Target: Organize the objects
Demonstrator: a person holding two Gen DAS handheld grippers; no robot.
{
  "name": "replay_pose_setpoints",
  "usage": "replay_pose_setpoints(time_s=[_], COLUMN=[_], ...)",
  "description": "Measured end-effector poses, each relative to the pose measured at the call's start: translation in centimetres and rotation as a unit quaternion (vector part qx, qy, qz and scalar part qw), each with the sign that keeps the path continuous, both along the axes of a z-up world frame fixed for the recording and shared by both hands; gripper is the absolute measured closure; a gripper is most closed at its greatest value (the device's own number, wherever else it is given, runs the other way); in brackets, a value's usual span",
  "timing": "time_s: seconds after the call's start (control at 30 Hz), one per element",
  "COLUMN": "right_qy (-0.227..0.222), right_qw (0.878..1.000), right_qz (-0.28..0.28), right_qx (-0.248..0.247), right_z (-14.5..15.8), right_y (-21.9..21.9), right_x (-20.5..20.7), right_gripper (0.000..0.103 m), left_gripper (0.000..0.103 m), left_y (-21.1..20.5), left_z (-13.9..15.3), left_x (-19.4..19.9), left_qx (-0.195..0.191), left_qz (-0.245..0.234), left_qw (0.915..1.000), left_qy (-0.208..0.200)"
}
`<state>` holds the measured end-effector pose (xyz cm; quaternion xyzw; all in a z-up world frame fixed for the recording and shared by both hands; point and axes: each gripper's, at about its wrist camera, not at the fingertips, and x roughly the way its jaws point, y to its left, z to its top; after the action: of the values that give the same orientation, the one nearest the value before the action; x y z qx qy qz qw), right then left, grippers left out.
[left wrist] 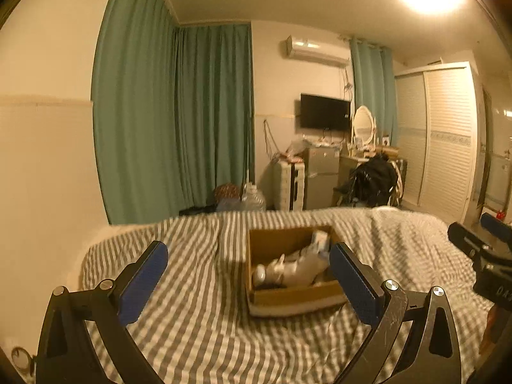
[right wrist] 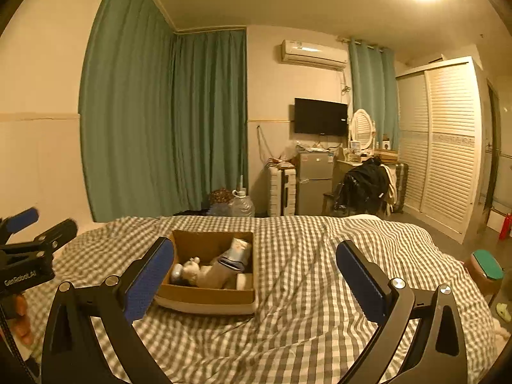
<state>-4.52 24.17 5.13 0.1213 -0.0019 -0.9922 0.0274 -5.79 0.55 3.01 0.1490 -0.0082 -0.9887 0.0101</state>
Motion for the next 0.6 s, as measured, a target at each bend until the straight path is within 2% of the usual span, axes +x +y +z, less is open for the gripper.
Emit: replay_pose_setpoints(time_s=[0.17,0.4,0.6], right_qy=[-0.003,-0.023,-0.021], right_qw=[1.0,1.0,1.0], right_qz=[0.002,0.003,0.002], right_qx=[-0.008,0.002,0.001], right_z=[-2.4,-3.8,-3.9], right_y=[0.3,-0.1,-0.1], right_x=[-0.8,-1.5,-1.4], right_gripper=[0.001,0.001,0.001], left_gripper=[0.0,0.0,0.0], left_y=[-0.2,0.8,1.3], left_z=[-2.5,-3.0,-3.1], left_x=[-0.1,-0.1,0.0], left_qx=[-0.004,-0.011,-0.015], left_qz=[0.005,-0.006,-0.009], left_qw=[0.9999,0.9999,0.9997], left_qy=[-0.008,-0.01,-0.014])
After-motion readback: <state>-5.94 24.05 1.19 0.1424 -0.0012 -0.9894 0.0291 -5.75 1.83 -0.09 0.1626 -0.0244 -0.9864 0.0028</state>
